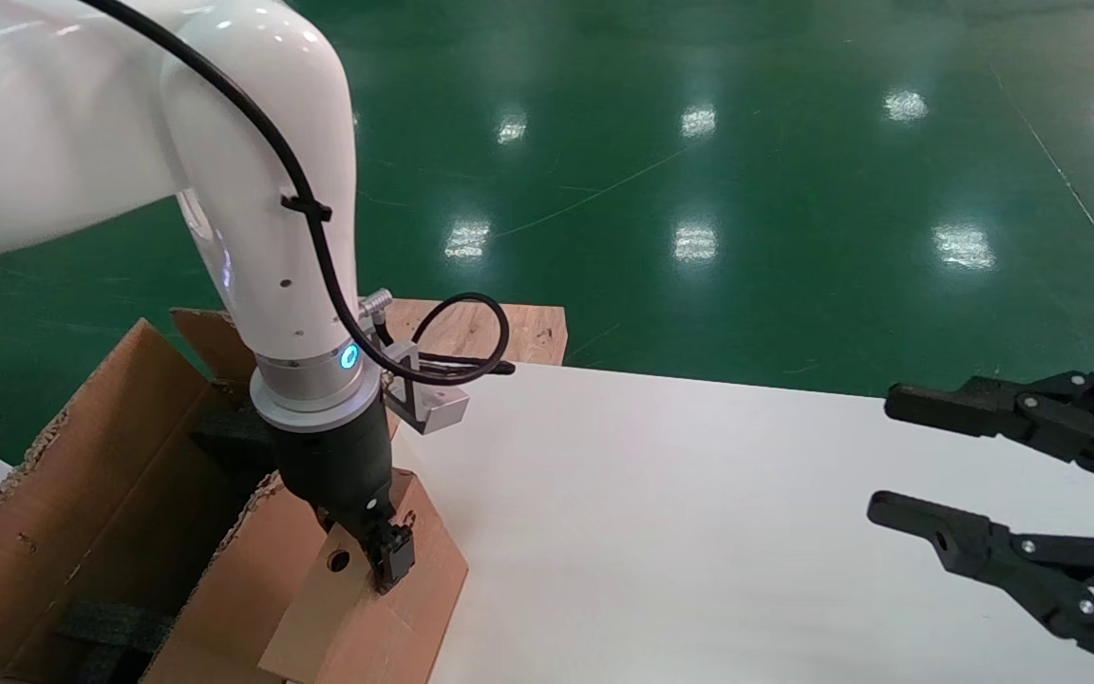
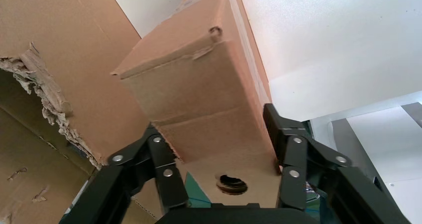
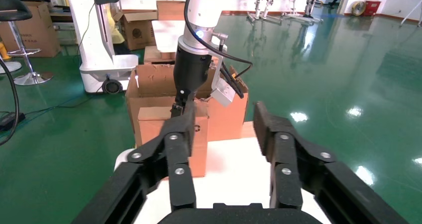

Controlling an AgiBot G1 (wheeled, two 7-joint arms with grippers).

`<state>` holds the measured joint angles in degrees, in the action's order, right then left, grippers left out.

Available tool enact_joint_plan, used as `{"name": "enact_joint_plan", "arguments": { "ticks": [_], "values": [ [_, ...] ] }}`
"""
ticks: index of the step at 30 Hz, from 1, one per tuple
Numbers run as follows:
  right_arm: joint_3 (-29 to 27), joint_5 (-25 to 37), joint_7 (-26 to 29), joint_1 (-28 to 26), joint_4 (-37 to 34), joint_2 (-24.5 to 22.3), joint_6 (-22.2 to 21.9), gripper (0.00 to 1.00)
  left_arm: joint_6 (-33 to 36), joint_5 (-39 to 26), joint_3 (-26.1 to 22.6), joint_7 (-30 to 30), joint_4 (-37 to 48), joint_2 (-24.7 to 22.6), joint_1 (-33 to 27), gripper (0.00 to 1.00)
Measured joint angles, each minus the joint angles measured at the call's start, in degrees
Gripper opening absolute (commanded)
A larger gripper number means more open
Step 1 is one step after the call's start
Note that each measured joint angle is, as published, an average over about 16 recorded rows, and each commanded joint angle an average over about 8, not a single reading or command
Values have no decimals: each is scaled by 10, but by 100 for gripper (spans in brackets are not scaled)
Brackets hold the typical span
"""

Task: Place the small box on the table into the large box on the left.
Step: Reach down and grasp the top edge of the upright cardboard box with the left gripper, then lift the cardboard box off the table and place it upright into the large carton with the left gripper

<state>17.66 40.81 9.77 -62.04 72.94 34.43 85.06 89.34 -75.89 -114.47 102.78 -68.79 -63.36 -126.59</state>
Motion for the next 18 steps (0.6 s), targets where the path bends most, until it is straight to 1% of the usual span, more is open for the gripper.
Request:
{"name": "enact_joint_plan", "arguments": {
  "ticks": [11, 18],
  "values": [
    [0, 0, 0, 0, 0, 0, 0, 100, -3, -2, -1, 0, 4, 0, -4, 0],
    [0, 0, 0, 0, 0, 0, 0, 100, -12, -13, 2, -15, 20, -2, -26, 0]
  ]
}}
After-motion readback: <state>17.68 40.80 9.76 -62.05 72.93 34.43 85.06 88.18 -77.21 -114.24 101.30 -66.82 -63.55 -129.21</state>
